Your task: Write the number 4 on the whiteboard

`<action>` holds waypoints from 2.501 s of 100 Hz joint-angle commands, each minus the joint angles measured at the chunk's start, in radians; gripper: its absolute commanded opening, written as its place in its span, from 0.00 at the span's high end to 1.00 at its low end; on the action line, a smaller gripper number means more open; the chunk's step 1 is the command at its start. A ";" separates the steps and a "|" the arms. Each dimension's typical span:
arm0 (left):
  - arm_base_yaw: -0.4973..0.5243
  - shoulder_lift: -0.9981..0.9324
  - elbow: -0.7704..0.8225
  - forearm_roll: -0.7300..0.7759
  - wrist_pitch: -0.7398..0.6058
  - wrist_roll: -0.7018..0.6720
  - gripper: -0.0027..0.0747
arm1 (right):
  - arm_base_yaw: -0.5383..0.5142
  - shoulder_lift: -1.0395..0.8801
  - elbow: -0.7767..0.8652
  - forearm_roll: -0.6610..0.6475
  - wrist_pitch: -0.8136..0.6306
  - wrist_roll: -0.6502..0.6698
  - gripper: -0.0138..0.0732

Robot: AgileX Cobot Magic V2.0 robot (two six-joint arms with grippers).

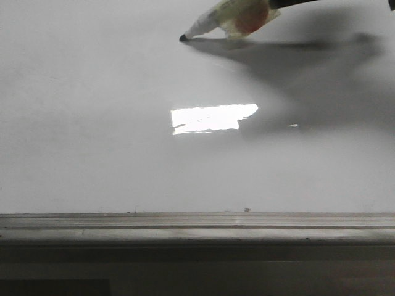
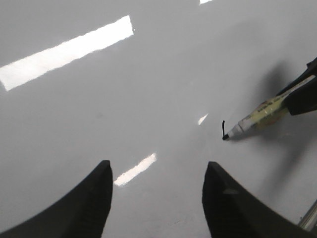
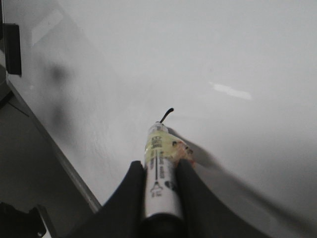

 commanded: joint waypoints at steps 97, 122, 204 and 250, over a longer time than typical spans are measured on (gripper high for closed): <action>0.004 -0.006 -0.026 -0.075 -0.056 0.000 0.49 | 0.059 -0.210 -0.026 -0.524 -0.126 0.507 0.90; 0.004 -0.006 -0.026 -0.079 -0.056 0.009 0.49 | 0.060 -0.206 -0.026 -0.389 -0.164 0.421 0.90; 0.004 -0.006 -0.026 -0.079 -0.063 0.011 0.49 | 0.060 -0.089 -0.053 -0.317 -0.095 0.337 0.90; 0.004 -0.006 -0.026 -0.097 -0.063 0.011 0.49 | 0.060 -0.138 -0.039 -0.319 0.057 0.336 0.90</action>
